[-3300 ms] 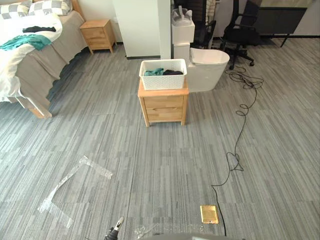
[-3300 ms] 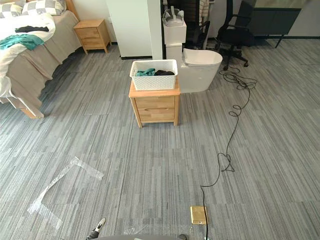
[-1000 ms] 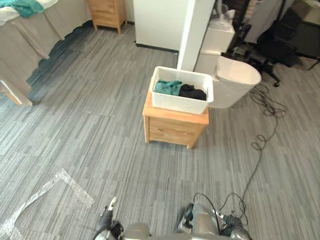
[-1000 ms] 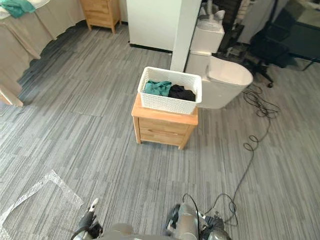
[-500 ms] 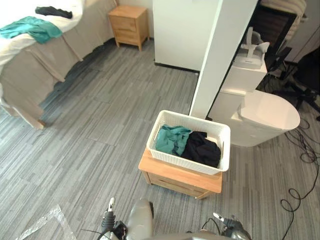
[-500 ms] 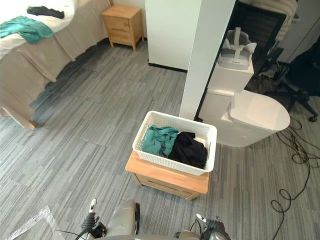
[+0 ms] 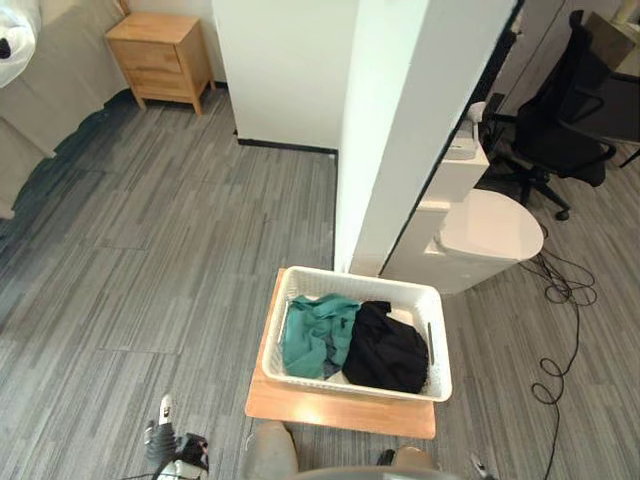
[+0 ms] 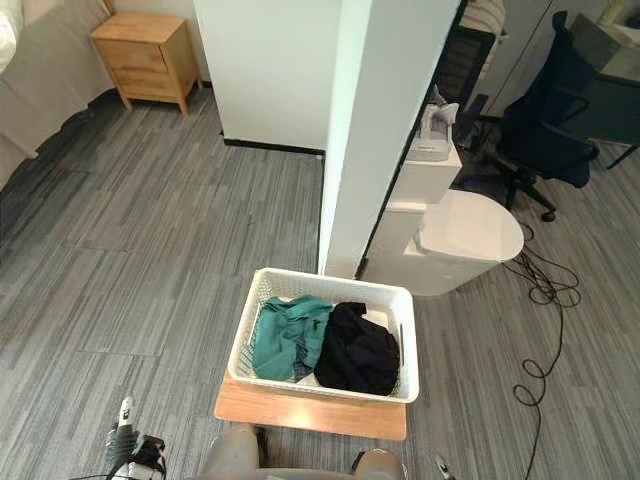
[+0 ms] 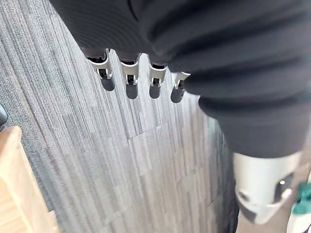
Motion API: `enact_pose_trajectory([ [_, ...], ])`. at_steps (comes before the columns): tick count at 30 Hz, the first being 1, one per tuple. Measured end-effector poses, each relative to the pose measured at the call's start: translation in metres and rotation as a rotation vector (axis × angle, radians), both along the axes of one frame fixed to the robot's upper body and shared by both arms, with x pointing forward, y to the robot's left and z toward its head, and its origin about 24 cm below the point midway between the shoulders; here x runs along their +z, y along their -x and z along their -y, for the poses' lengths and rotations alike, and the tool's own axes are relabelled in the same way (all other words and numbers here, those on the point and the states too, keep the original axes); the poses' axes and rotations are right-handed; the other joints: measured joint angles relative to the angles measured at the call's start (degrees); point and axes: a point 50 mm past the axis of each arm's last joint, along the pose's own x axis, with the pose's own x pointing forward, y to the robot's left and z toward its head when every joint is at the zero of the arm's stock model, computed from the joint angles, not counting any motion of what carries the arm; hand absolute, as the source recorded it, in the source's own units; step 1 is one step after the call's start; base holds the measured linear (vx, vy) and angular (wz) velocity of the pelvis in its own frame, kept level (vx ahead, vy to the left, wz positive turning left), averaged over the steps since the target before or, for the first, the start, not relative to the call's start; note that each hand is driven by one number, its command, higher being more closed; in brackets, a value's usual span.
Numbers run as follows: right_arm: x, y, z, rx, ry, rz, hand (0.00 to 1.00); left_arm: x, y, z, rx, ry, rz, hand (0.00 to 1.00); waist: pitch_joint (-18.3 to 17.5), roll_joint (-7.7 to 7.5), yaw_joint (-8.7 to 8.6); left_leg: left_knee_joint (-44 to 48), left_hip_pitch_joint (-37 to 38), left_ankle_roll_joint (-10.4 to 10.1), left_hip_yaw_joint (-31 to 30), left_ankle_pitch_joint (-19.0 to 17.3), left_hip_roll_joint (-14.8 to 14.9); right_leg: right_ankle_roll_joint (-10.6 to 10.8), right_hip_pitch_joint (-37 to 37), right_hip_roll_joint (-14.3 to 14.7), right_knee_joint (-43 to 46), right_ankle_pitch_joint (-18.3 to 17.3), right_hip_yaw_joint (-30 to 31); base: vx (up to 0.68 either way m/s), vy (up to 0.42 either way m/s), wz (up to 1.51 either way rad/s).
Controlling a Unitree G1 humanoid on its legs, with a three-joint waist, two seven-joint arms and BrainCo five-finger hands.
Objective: Pick up the laundry basket with both hands and put the clothes into the washing machine.
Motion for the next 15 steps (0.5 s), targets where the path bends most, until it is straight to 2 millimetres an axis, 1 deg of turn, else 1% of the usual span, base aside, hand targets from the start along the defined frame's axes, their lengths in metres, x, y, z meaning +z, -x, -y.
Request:
enact_pose_trajectory([
  [1,0.010,0.000,0.026,-0.044,0.071,0.021,0.00,-0.001,0.005,0.001,0.026,0.011,-0.002,0.00,-0.1,0.96,-0.06,0.0,0.0,-0.1,-0.3,-0.1,0.2,0.2,0.4,0.2,-1.2,-0.2,-0.1,-0.05,-0.067,-0.09],
  [2,0.023,0.007,0.056,-0.107,0.146,0.043,0.00,-0.002,0.011,0.001,0.045,0.014,-0.008,0.00,-0.7,1.77,0.08,-0.6,0.2,-0.4,-0.9,0.2,0.1,-0.2,0.6,0.4,-2.0,-0.2,-0.6,-0.06,-0.041,0.06],
  [3,0.028,0.012,0.067,-0.145,0.180,0.049,0.00,-0.002,0.015,-0.001,0.060,0.010,-0.013,0.00,-1.4,1.73,0.22,-1.2,0.5,-0.8,-1.1,0.4,-0.1,-0.2,0.8,0.6,-2.4,-0.2,-0.7,-0.02,-0.050,0.13],
  [4,0.036,0.021,0.081,-0.221,0.226,0.068,0.00,-0.001,0.031,-0.008,0.110,-0.002,-0.035,0.00,-3.3,1.17,0.14,-3.0,0.6,-1.5,-2.3,0.9,-0.9,-0.1,1.0,0.8,-3.6,-0.2,-1.1,0.03,-0.058,0.07],
  [5,0.038,0.025,0.084,-0.256,0.239,0.078,0.00,0.000,0.038,-0.012,0.138,-0.011,-0.038,0.00,-4.1,1.19,0.12,-4.3,0.8,-2.1,-3.0,1.2,-1.5,-0.1,1.1,1.0,-4.4,0.0,-1.3,0.11,-0.102,0.10],
  [6,0.037,0.031,0.084,-0.335,0.233,0.102,0.00,0.009,0.049,-0.025,0.177,-0.060,-0.024,0.00,-6.0,0.01,0.21,-8.2,2.2,-2.7,-5.8,2.7,-3.2,-0.4,2.2,1.7,-7.2,0.8,-1.4,0.09,-0.069,0.06],
  [7,0.036,0.032,0.084,-0.343,0.231,0.105,0.00,0.011,0.050,-0.027,0.181,-0.069,-0.019,0.00,-6.1,-0.01,0.17,-8.6,2.2,-2.6,-6.2,3.2,-3.4,-0.5,2.3,2.0,-7.6,0.9,-1.5,0.11,-0.089,0.08],
  [8,0.035,0.029,0.081,-0.353,0.222,0.119,0.00,0.018,0.050,-0.035,0.190,-0.109,0.006,0.00,-6.6,-0.39,0.17,-9.6,2.5,-2.3,-7.3,4.4,-3.5,-0.9,3.0,3.1,-9.1,1.7,-1.9,0.10,-0.105,0.12],
  [9,0.037,0.020,0.081,-0.308,0.235,0.127,0.00,0.029,0.046,-0.042,0.186,-0.158,0.044,0.00,-6.8,-0.55,0.11,-11.0,2.9,-2.0,-8.0,5.5,-3.5,-1.1,3.7,3.9,-10.7,2.4,-2.4,0.10,-0.105,0.10],
  [10,0.038,0.017,0.081,-0.293,0.244,0.133,0.00,0.031,0.044,-0.043,0.184,-0.169,0.053,0.00,-6.8,-0.57,0.11,-11.3,2.9,-2.0,-8.1,5.8,-3.5,-1.3,3.8,4.0,-11.0,2.5,-2.4,0.13,-0.105,-0.01],
  [11,0.049,-0.002,0.085,-0.216,0.304,0.169,0.00,0.040,0.039,-0.047,0.189,-0.204,0.095,0.00,-6.9,-0.32,0.09,-12.0,3.3,-2.0,-8.4,6.3,-3.4,-1.5,4.1,4.5,-12.4,3.3,-2.3,0.10,-0.041,-0.09],
  [12,0.057,-0.012,0.088,-0.179,0.344,0.195,0.00,0.046,0.036,-0.048,0.195,-0.222,0.121,0.00,-6.9,0.02,0.07,-12.0,3.3,-2.0,-8.6,6.5,-3.3,-1.7,4.7,4.9,-13.2,3.8,-2.3,0.16,-0.053,-0.23],
  [13,0.074,-0.036,0.091,-0.102,0.418,0.259,0.00,0.058,0.027,-0.050,0.191,-0.259,0.176,0.00,-6.9,0.47,0.17,-11.9,3.8,-2.1,-8.7,6.7,-3.2,-1.8,5.6,5.4,-14.9,4.7,-1.6,0.12,-0.034,-0.20],
  [14,0.093,-0.063,0.087,0.002,0.492,0.323,0.00,0.075,0.017,-0.054,0.174,-0.310,0.252,0.00,-7.0,0.92,0.21,-12.0,4.3,-2.1,-8.9,6.7,-3.1,-1.9,6.8,5.9,-16.7,5.4,-1.5,0.12,-0.031,-0.12],
  [15,0.108,-0.083,0.081,0.082,0.546,0.376,0.00,0.091,0.005,-0.054,0.141,-0.354,0.321,0.00,-6.8,1.11,-0.08,-12.1,4.5,-2.1,-9.0,6.7,-3.1,-2.0,7.4,6.1,-17.7,5.7,-1.6,0.04,0.001,0.00],
])
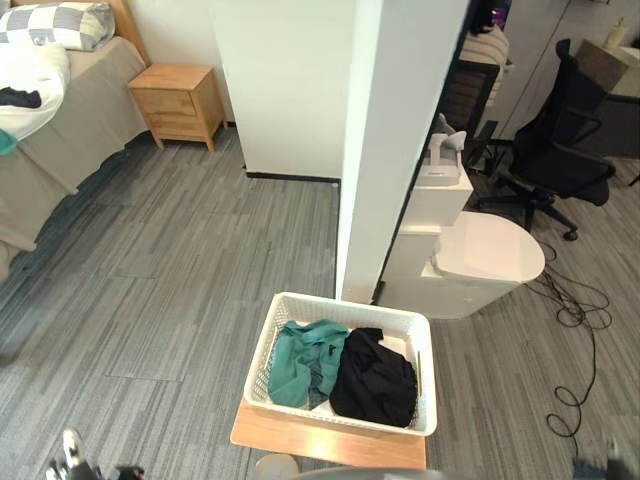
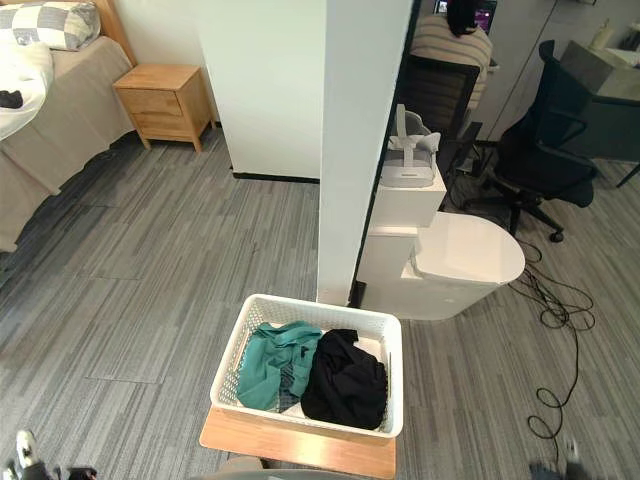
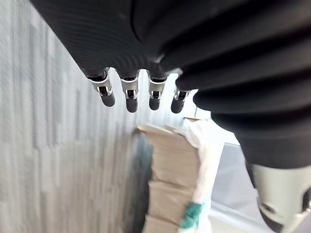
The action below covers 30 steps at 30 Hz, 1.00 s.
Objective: Pick up the laundry basket with both hands and put the clothes into the washing machine.
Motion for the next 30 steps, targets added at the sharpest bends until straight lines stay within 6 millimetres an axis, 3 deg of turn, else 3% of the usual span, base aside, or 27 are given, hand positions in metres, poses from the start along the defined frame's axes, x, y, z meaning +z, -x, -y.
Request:
enact_pose_trajectory([
  [3,0.028,-0.050,-0.029,0.220,0.103,0.077,0.00,0.048,-0.036,0.009,-0.132,-0.148,0.169,0.00,1.1,0.62,0.14,-0.1,1.5,0.0,0.0,0.0,0.2,0.1,1.7,0.1,-1.6,0.7,0.1,-0.01,0.006,0.01],
  [6,0.019,-0.077,-0.054,0.358,0.037,0.077,0.00,0.068,-0.062,0.031,-0.306,-0.191,0.233,0.00,1.7,0.99,1.04,0.0,2.8,0.2,-0.2,-0.7,0.0,0.4,3.2,0.1,-2.4,0.8,0.3,-0.06,0.027,-0.01],
  [9,0.001,-0.093,-0.067,0.521,-0.018,-0.012,0.00,0.059,-0.078,0.048,-0.481,-0.154,0.179,0.00,1.9,1.87,1.29,-0.3,2.7,0.3,-0.5,-1.5,-0.4,0.3,3.0,0.5,-2.6,0.9,1.0,-0.06,0.039,-0.07],
  [11,-0.011,-0.110,-0.071,0.659,-0.039,-0.117,0.00,0.043,-0.089,0.055,-0.659,-0.152,0.054,0.00,2.2,2.00,1.09,-0.6,2.8,0.5,-0.8,-1.2,-0.9,0.6,3.1,0.4,-3.1,1.8,1.3,-0.01,0.011,-0.04],
  [14,0.001,-0.149,-0.069,0.848,0.028,-0.217,0.00,0.023,-0.114,0.064,-0.924,-0.152,-0.111,0.00,4.9,2.90,1.27,0.7,2.3,0.8,-2.5,-0.1,-1.1,0.3,3.5,0.7,-3.6,2.9,1.7,0.00,0.013,-0.07],
  [17,0.023,-0.182,-0.073,0.960,0.097,-0.226,0.00,0.020,-0.146,0.067,-1.075,-0.189,-0.200,0.00,9.5,2.74,1.25,0.5,1.5,0.5,-3.6,1.6,-0.9,-0.5,2.8,1.2,-3.4,3.4,1.6,-0.06,-0.014,0.05],
  [22,0.038,-0.201,-0.086,1.041,0.137,-0.223,0.00,0.049,-0.195,0.074,-1.170,-0.332,-0.246,0.00,18.8,2.79,1.47,0.4,-3.2,-0.3,-6.1,4.5,-0.4,-1.7,-2.7,1.6,0.1,3.6,1.1,-0.15,-0.025,0.09],
  [26,0.034,-0.201,-0.092,1.065,0.109,-0.235,0.00,0.061,-0.217,0.081,-1.194,-0.395,-0.252,0.00,23.6,2.51,1.75,0.4,-5.3,-0.2,-6.5,5.2,-0.4,-2.1,-6.4,1.1,3.1,3.5,1.7,-0.12,0.019,-0.03],
  [28,0.035,-0.207,-0.101,1.092,0.101,-0.227,0.00,0.061,-0.235,0.076,-1.197,-0.415,-0.327,0.00,25.0,1.98,1.74,0.1,-6.7,-0.2,-6.7,5.9,-0.5,-2.3,-8.5,0.8,4.7,3.3,1.7,-0.15,0.008,0.00],
  [30,0.041,-0.222,-0.121,1.139,0.080,-0.206,0.00,0.063,-0.257,0.059,-1.156,-0.422,-0.459,0.00,25.8,0.51,1.57,-0.6,-8.4,-0.4,-6.6,6.6,-0.4,-2.7,-11.4,0.8,6.3,3.4,2.2,-0.14,-0.005,-0.10],
])
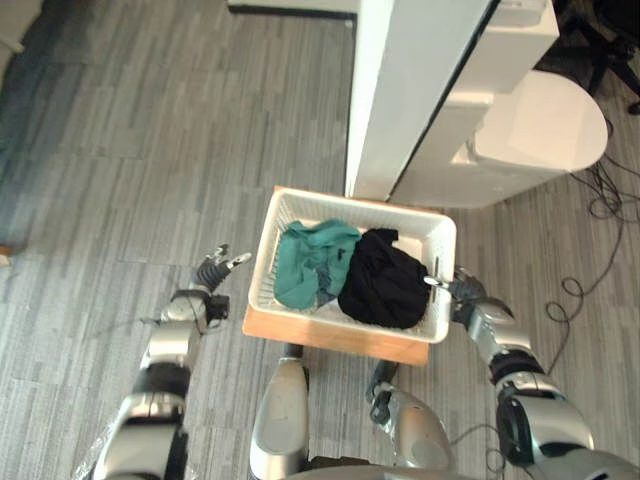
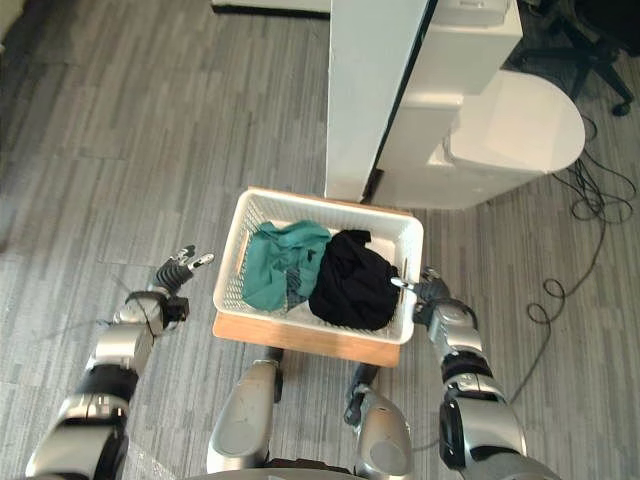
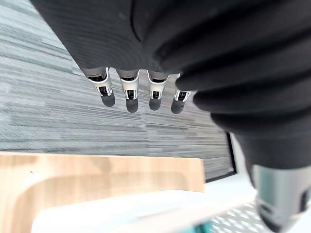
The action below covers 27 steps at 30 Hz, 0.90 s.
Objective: Pick up the laundry basket with both hands and put the clothes into the washing machine.
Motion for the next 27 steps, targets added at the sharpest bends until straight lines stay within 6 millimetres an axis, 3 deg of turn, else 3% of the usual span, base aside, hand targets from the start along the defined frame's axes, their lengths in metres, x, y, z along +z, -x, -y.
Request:
enact_pose_trajectory([
  [3,0.006,-0.011,-0.014,0.025,-0.024,0.014,0.00,0.013,-0.018,-0.002,0.018,-0.039,0.001,0.00,0.6,-1.13,0.07,-1.6,-0.7,-0.2,0.1,1.1,0.2,-0.2,-1.9,0.0,0.9,0.1,0.4,-0.12,-0.025,-0.04],
  [12,0.017,-0.019,-0.026,0.049,-0.090,0.099,0.00,0.028,-0.034,0.009,-0.050,-0.100,0.022,0.00,0.6,-1.24,-0.39,-6.5,-2.2,-1.4,-1.1,4.8,0.6,-1.0,-5.7,0.0,2.5,-0.6,-0.6,-0.04,-0.041,0.05],
  [15,0.019,-0.019,-0.024,0.049,-0.088,0.128,0.00,0.048,-0.041,0.018,-0.157,-0.146,0.081,0.00,0.7,-1.18,-0.27,-7.5,-2.8,-1.8,-1.9,5.4,0.7,-1.0,-6.4,0.0,2.6,-0.7,-1.2,-0.01,-0.018,0.09],
  [16,0.022,-0.018,-0.020,0.053,-0.068,0.146,0.00,0.065,-0.043,0.022,-0.227,-0.184,0.135,0.00,0.7,-1.05,-0.07,-7.5,-3.2,-1.9,-2.0,5.5,0.9,-1.0,-6.7,0.1,2.6,-0.7,-1.4,0.00,-0.019,0.06],
  [18,0.024,-0.015,-0.016,0.064,-0.051,0.164,0.00,0.091,-0.039,0.026,-0.349,-0.162,0.219,0.00,0.9,-0.78,0.24,-7.5,-3.5,-2.0,-1.8,5.5,1.0,-1.0,-6.8,0.2,2.4,-0.7,-1.6,0.00,-0.009,0.03],
  [20,0.025,-0.014,-0.015,0.075,-0.045,0.177,0.00,0.104,-0.032,0.028,-0.438,-0.162,0.251,0.00,1.0,-0.60,0.29,-7.4,-3.6,-2.1,-1.4,5.5,1.5,-1.0,-6.8,0.2,2.2,-0.7,-1.7,0.04,-0.010,-0.01],
  [22,0.027,-0.012,-0.014,0.096,-0.017,0.188,0.00,0.106,-0.026,0.034,-0.515,-0.161,0.233,0.00,1.1,-0.43,0.35,-7.3,-3.8,-2.0,-1.1,5.5,1.7,-1.2,-6.8,0.2,2.0,-0.6,-1.7,0.06,-0.011,-0.04],
  [27,0.032,-0.007,-0.016,0.152,0.028,0.247,0.00,0.107,-0.016,0.026,-0.557,-0.163,0.170,0.00,1.2,-0.22,1.42,-7.1,-4.2,-2.0,1.0,5.5,2.7,-1.8,-7.7,0.8,1.3,0.0,-1.0,0.06,-0.015,-0.14],
])
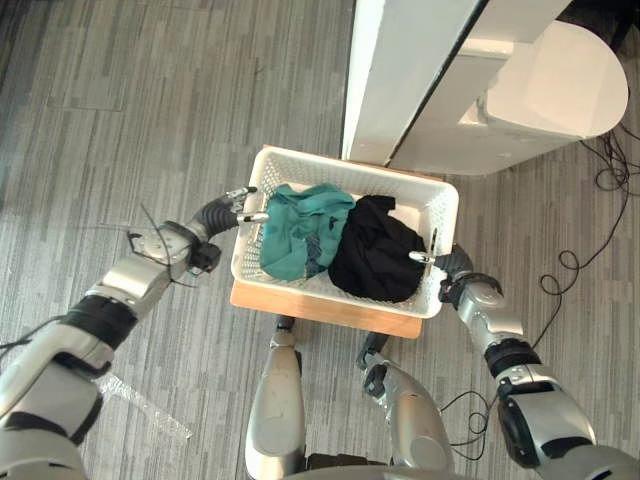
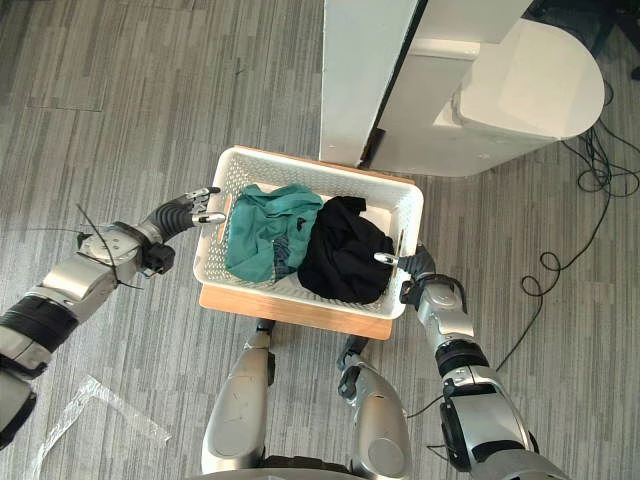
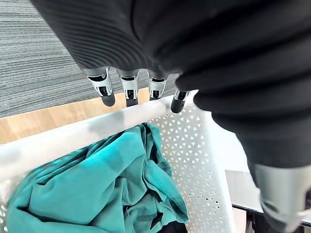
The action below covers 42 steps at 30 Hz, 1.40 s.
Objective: Pick up the laundry basket with both hands and put the clothes into the washing machine.
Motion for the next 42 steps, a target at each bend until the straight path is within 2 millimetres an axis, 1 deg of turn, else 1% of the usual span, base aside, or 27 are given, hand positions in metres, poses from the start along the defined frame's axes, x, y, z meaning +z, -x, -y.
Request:
enact_pose_trajectory([
  [4,0.003,-0.001,-0.005,0.022,0.004,0.021,0.00,0.002,0.001,-0.003,-0.057,-0.169,-0.041,0.00,0.0,0.03,0.03,0.9,-0.4,0.0,1.6,0.0,0.9,-0.1,0.0,0.5,-0.2,0.0,0.1,0.02,-0.014,-0.03],
  [6,0.006,-0.003,-0.006,0.023,0.007,0.031,0.00,0.006,-0.001,-0.004,-0.083,-0.265,-0.033,0.00,0.0,0.05,0.21,0.9,-0.7,0.0,2.0,-0.1,1.2,-0.3,-0.1,0.9,-1.0,0.4,0.2,0.00,-0.007,-0.07],
  [9,0.011,-0.007,-0.009,0.036,0.012,0.043,0.00,0.009,-0.005,-0.007,-0.090,-0.333,-0.020,0.00,0.0,0.05,0.37,0.9,-1.0,-0.1,2.8,-0.1,1.7,-0.4,-0.3,1.5,-2.1,1.2,0.7,-0.02,-0.007,-0.15],
  [12,0.023,-0.014,-0.017,0.055,0.005,0.077,0.00,0.010,-0.026,-0.003,-0.002,-0.314,0.049,0.00,0.0,0.07,0.00,0.8,-1.9,0.0,3.2,-0.1,2.0,-0.7,-1.7,1.7,-2.1,1.7,1.3,-0.03,-0.005,-0.11],
  [14,0.030,-0.017,-0.023,0.056,-0.024,0.108,0.00,0.014,-0.041,0.001,0.139,-0.172,0.123,0.00,0.1,0.17,-0.44,0.7,-2.6,-0.3,3.2,0.2,2.0,-0.9,-2.5,1.9,-2.0,2.0,1.5,-0.01,-0.005,-0.07],
  [16,0.030,-0.018,-0.025,0.050,-0.053,0.110,0.00,0.021,-0.042,0.000,0.188,-0.108,0.164,0.00,0.1,0.18,-0.80,0.6,-2.5,-0.5,3.1,0.7,1.9,-0.9,-2.6,2.1,-1.8,2.0,1.5,0.01,-0.003,-0.02],
  [17,0.030,-0.018,-0.027,0.049,-0.072,0.111,0.00,0.028,-0.043,-0.003,0.218,-0.066,0.198,0.00,0.2,0.29,-0.95,0.2,-2.3,-0.7,3.0,1.0,1.9,-0.9,-2.6,2.2,-1.7,2.0,1.6,0.03,-0.030,-0.02],
  [18,0.029,-0.018,-0.026,0.048,-0.078,0.111,0.00,0.037,-0.041,-0.005,0.248,0.022,0.245,0.00,0.3,0.63,-0.98,-0.3,-2.0,-0.8,2.8,1.3,1.9,-0.9,-2.6,2.2,-1.6,1.9,1.6,0.03,-0.032,-0.01],
  [19,0.029,-0.017,-0.024,0.049,-0.075,0.113,0.00,0.042,-0.040,-0.006,0.257,0.067,0.269,0.00,0.4,0.80,-0.99,-0.3,-2.0,-0.8,2.6,1.3,1.9,-0.9,-2.6,2.3,-1.5,1.9,1.6,0.00,0.000,0.00],
  [20,0.029,-0.017,-0.024,0.051,-0.072,0.114,0.00,0.051,-0.035,-0.011,0.269,0.176,0.320,0.00,0.5,0.98,-1.07,-0.4,-1.9,-0.8,2.3,1.3,1.8,-1.0,-2.6,2.3,-1.4,1.8,1.6,0.00,0.000,0.00],
  [22,0.025,-0.015,-0.021,0.054,-0.059,0.101,0.00,0.060,-0.026,-0.021,0.279,0.324,0.382,0.00,0.6,1.08,-1.12,-0.8,-1.5,-0.9,1.7,1.4,1.6,-1.1,-2.4,2.2,-1.0,1.4,1.4,0.02,-0.016,0.09],
  [23,0.025,-0.015,-0.019,0.059,-0.052,0.100,0.00,0.062,-0.025,-0.023,0.287,0.364,0.392,0.00,0.7,1.22,-1.09,-1.0,-1.4,-1.0,1.4,1.4,1.6,-1.2,-2.2,2.3,-1.0,1.3,1.0,0.01,-0.019,0.23],
  [24,0.023,-0.015,-0.015,0.069,-0.031,0.094,0.00,0.063,-0.023,-0.029,0.310,0.432,0.403,0.00,0.7,1.25,-1.12,-1.4,-1.2,-1.0,0.6,1.7,1.5,-1.3,-1.9,2.2,-0.9,1.2,0.5,0.00,-0.016,0.20],
  [27,0.022,-0.015,-0.010,0.082,-0.004,0.089,0.00,0.058,-0.017,-0.041,0.347,0.492,0.396,0.00,0.7,1.26,-1.07,-2.0,-1.0,-0.9,0.1,1.8,1.3,-1.4,-1.8,2.1,-0.8,1.1,0.4,0.00,-0.010,0.09],
  [30,0.021,-0.017,-0.008,0.089,-0.001,0.079,0.00,0.046,-0.011,-0.049,0.366,0.468,0.366,0.00,0.7,1.29,-1.18,-2.3,-0.7,-0.8,0.0,2.0,1.0,-1.4,-1.7,1.8,-0.8,1.1,0.4,0.00,0.000,0.00],
  [32,0.020,-0.016,-0.006,0.088,0.003,0.073,0.00,0.038,-0.007,-0.053,0.347,0.410,0.333,0.00,0.7,1.31,-1.22,-2.3,-0.7,-0.8,0.0,2.0,0.9,-1.4,-1.7,1.7,-0.8,1.1,0.4,0.00,0.000,0.00],
  [34,0.018,-0.015,-0.002,0.084,0.007,0.061,0.00,0.026,0.000,-0.056,0.285,0.229,0.256,0.00,0.7,1.31,-1.21,-2.3,-0.7,-0.8,0.1,2.0,0.8,-1.3,-1.7,1.7,-0.9,1.1,0.5,0.00,0.000,0.00],
  [35,0.017,-0.014,-0.001,0.086,0.009,0.059,0.00,0.023,0.001,-0.057,0.268,0.184,0.237,0.00,0.7,1.31,-1.17,-2.3,-0.7,-0.8,0.2,2.0,0.9,-1.3,-1.7,1.7,-0.9,1.1,0.5,0.00,0.000,0.00],
  [37,0.015,-0.013,0.000,0.085,0.008,0.052,0.00,0.014,0.003,-0.055,0.207,0.006,0.175,0.00,0.7,1.31,-1.05,-2.4,-0.7,-0.8,0.4,2.0,0.9,-1.3,-1.8,1.7,-1.0,1.1,0.5,0.00,0.000,0.00],
  [38,0.015,-0.013,0.000,0.086,0.007,0.051,0.00,0.011,0.003,-0.054,0.194,-0.029,0.162,0.00,0.7,1.31,-1.08,-2.5,-0.7,-0.8,0.4,2.0,0.9,-1.3,-1.8,1.7,-1.0,1.1,0.5,0.02,-0.006,-0.03],
  [39,0.015,-0.013,-0.001,0.086,0.005,0.051,0.00,0.007,0.002,-0.051,0.176,-0.110,0.143,0.00,0.7,1.31,-1.12,-2.5,-0.7,-0.8,0.6,2.0,0.9,-1.3,-1.9,1.7,-1.0,1.1,0.6,0.02,-0.004,-0.04],
  [42,0.016,-0.013,-0.002,0.086,-0.003,0.056,0.00,0.003,0.001,-0.048,0.142,-0.215,0.122,0.00,0.7,1.31,-1.19,-2.7,-0.7,-0.8,0.8,2.0,1.0,-1.3,-2.1,1.7,-1.0,1.1,0.9,0.03,-0.006,-0.05],
])
